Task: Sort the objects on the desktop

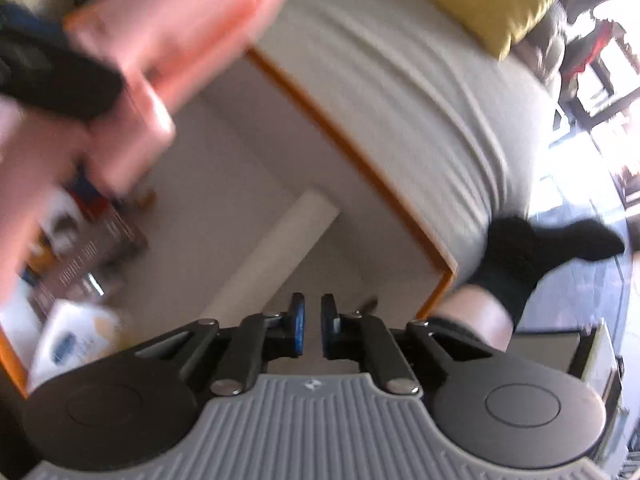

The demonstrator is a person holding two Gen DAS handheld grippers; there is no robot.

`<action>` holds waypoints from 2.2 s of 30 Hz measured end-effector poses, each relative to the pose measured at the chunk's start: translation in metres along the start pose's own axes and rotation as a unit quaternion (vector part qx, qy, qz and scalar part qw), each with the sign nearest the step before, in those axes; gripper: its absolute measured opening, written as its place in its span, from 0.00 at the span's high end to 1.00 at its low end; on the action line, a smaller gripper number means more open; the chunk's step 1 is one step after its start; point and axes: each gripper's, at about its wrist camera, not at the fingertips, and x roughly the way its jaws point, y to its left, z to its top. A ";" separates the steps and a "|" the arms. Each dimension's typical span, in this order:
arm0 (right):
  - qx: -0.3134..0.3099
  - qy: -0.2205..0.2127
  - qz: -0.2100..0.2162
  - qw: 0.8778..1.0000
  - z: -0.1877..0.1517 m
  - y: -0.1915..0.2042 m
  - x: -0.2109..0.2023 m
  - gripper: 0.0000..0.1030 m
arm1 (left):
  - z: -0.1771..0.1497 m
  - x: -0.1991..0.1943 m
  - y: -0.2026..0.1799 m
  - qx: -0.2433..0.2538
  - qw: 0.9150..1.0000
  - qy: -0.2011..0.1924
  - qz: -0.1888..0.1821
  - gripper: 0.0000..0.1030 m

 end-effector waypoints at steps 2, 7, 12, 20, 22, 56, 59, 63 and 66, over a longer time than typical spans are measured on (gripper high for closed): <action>-0.014 -0.036 0.018 0.999 0.005 0.006 -0.009 0.92 | 0.000 0.000 0.001 -0.002 1.000 -0.003 0.002 0.71; -0.056 -0.068 0.062 0.994 0.016 0.023 -0.003 0.92 | -0.001 -0.002 0.007 -0.008 1.000 -0.009 0.018 0.71; -0.050 -0.027 0.036 0.998 0.016 0.019 0.020 0.93 | -0.002 -0.003 0.007 -0.005 1.000 -0.004 0.016 0.71; -0.024 0.030 0.001 0.999 0.003 -0.002 0.028 0.93 | 0.000 0.009 0.003 -0.005 1.000 0.010 -0.005 0.71; -0.027 0.037 0.003 0.999 0.001 0.002 0.028 0.93 | 0.001 0.011 0.001 -0.004 1.000 0.012 -0.006 0.71; -0.308 0.144 -0.004 0.941 -0.026 0.081 0.050 0.99 | 0.007 0.014 0.011 -0.024 0.999 0.022 -0.006 0.71; -0.319 0.139 -0.004 0.938 -0.026 0.084 0.043 0.98 | 0.007 0.014 0.014 -0.024 0.999 0.026 -0.005 0.71; -0.279 0.090 0.025 0.956 -0.011 0.069 0.012 0.97 | 0.009 0.016 0.017 -0.028 0.999 0.026 -0.010 0.71; -0.245 0.024 0.073 0.967 -0.002 0.064 -0.005 0.92 | 0.011 0.022 0.019 -0.037 0.999 0.024 -0.009 0.71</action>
